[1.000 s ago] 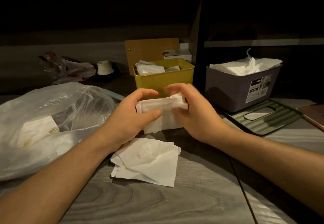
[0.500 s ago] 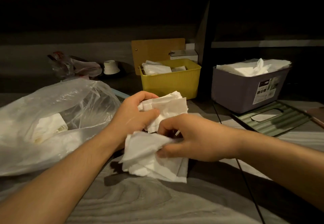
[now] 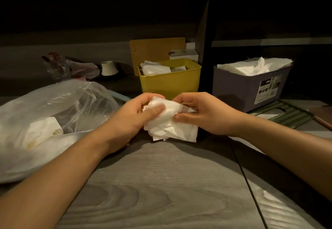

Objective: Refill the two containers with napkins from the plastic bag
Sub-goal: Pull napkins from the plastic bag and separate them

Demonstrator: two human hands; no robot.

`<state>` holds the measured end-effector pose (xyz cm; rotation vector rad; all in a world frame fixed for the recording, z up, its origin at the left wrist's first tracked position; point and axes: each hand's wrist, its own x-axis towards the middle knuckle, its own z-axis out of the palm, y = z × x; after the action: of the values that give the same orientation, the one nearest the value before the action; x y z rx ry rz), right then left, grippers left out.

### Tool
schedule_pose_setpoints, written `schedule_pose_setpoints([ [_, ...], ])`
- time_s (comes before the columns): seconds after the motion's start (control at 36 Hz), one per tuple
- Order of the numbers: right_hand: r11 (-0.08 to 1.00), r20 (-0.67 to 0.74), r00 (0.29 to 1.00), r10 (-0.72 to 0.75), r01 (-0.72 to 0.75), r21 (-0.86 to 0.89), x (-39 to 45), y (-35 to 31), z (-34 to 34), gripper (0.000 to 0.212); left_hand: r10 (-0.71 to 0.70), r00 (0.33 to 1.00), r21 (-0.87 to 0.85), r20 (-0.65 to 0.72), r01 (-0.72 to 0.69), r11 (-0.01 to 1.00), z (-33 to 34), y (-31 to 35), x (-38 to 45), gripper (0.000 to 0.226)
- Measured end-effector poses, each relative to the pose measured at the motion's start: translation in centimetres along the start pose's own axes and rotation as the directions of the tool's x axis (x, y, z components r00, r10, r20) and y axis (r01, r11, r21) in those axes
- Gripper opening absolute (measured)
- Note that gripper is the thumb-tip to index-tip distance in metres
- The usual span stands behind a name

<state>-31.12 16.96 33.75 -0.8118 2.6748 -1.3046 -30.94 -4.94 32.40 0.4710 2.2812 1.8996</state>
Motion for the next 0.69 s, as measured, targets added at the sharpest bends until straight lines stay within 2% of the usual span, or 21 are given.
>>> schedule_pose_setpoints([
  [0.06, 1.0, -0.001, 1.0, -0.015, 0.015, -0.003, 0.1, 0.1, 0.1, 0.03, 0.039, 0.999, 0.116, 0.0, -0.039, 0.992, 0.1, -0.3, -0.1, 0.038],
  [0.17, 0.995, -0.01, 1.0, 0.012, -0.011, 0.099, 0.0, 0.8, -0.1, 0.038, 0.075, 0.995, 0.076, -0.061, -0.071, 0.995, 0.3, 0.0, -0.2, 0.039],
  [0.22, 0.999, -0.023, 1.0, -0.011, 0.012, 0.052, 0.1, 1.0, -0.1, 0.035, 0.061, 0.998, 0.058, -0.028, -0.059, 0.997, 0.2, 0.1, -0.4, 0.057],
  [0.33, 0.986, -0.025, 0.996, -0.082, 0.078, -0.148, 0.5, 1.1, 0.5, 0.027, 0.071, 0.997, 0.182, 0.036, -0.077, 0.98, 0.6, 0.2, -0.7, 0.075],
  [0.42, 0.98, -0.018, 0.994, -0.111, 0.107, -0.169, 0.6, 1.0, 0.7, 0.024, 0.106, 0.994, 0.281, 0.025, -0.109, 0.954, 1.0, 0.2, -0.7, 0.07],
  [0.53, 0.982, -0.018, 0.997, -0.079, 0.075, -0.174, 0.8, 1.1, -0.3, 0.026, 0.127, 0.992, 0.295, -0.004, -0.121, 0.948, 0.9, 0.2, -0.7, 0.061],
  [0.61, 0.986, 0.012, 0.999, -0.05, 0.051, -0.16, 0.9, 1.2, -1.1, 0.025, 0.114, 0.993, 0.232, 0.008, -0.113, 0.966, 0.8, 0.2, -0.6, 0.057],
  [0.69, 0.991, 0.106, 0.993, -0.043, 0.056, -0.119, 0.7, 1.1, -1.5, 0.021, 0.114, 0.993, 0.193, 0.013, -0.114, 0.974, 1.1, 0.5, -0.8, 0.059],
])
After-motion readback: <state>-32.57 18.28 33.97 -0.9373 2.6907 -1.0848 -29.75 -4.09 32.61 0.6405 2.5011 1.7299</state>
